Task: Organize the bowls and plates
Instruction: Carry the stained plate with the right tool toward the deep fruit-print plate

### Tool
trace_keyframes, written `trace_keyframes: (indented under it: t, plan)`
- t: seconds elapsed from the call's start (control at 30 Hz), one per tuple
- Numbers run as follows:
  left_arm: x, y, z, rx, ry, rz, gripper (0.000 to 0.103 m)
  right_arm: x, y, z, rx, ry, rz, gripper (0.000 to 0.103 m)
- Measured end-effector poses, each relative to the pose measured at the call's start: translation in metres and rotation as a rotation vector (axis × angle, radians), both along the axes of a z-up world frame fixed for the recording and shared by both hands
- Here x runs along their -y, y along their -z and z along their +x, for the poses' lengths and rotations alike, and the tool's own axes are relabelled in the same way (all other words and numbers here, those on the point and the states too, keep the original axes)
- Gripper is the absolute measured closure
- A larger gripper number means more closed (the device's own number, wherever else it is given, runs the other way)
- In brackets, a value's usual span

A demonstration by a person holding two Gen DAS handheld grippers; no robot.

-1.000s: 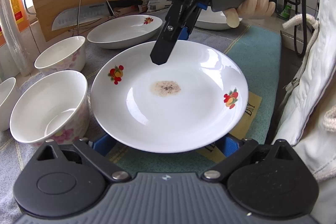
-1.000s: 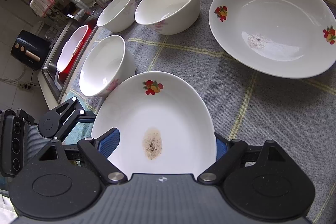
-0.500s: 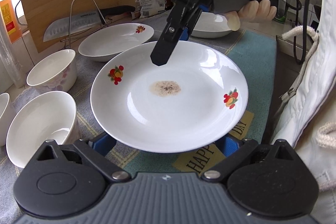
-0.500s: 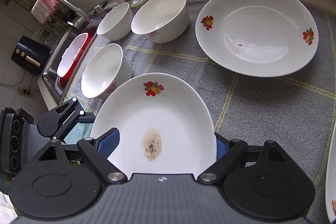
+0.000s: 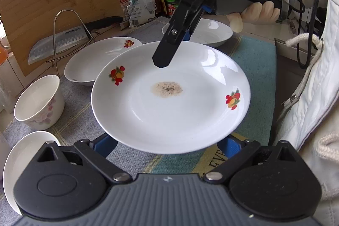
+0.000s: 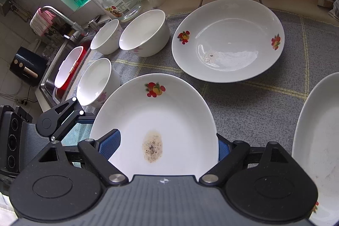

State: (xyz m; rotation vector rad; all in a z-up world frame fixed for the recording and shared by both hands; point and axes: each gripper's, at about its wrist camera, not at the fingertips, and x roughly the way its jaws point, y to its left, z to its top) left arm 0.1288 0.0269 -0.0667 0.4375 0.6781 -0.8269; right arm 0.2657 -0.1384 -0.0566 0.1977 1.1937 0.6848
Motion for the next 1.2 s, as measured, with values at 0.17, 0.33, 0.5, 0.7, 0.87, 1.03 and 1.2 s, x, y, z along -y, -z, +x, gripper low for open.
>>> trace_keyframes:
  t: [0.17, 0.33, 0.5, 0.7, 0.87, 1.03, 1.2]
  plan:
    - [0.013, -0.003, 0.010, 0.004, 0.026, -0.005, 0.004, 0.020, -0.005, 0.000, 0.013, 0.030, -0.001, 0.010]
    - [0.034, -0.007, 0.016, 0.013, 0.057, -0.004, 0.004, 0.044, -0.010, 0.001, 0.028, 0.063, -0.003, 0.010]
    - [0.056, -0.009, 0.025, 0.015, 0.088, -0.008, 0.004, 0.067, -0.014, 0.001, 0.040, 0.100, -0.005, 0.010]
    - [0.081, -0.008, 0.043, 0.010, 0.137, -0.008, 0.004, 0.098, -0.012, 0.001, 0.043, 0.156, -0.016, 0.010]
    - [0.101, -0.008, 0.057, 0.008, 0.179, -0.009, 0.004, 0.122, -0.012, 0.001, 0.047, 0.202, -0.015, 0.010]
    - [0.121, -0.006, 0.069, 0.004, 0.211, -0.010, 0.004, 0.144, -0.012, 0.003, 0.055, 0.243, -0.021, 0.010]
    - [0.139, -0.003, 0.081, -0.004, 0.236, -0.008, 0.004, 0.165, -0.011, 0.007, 0.060, 0.272, -0.028, 0.010]
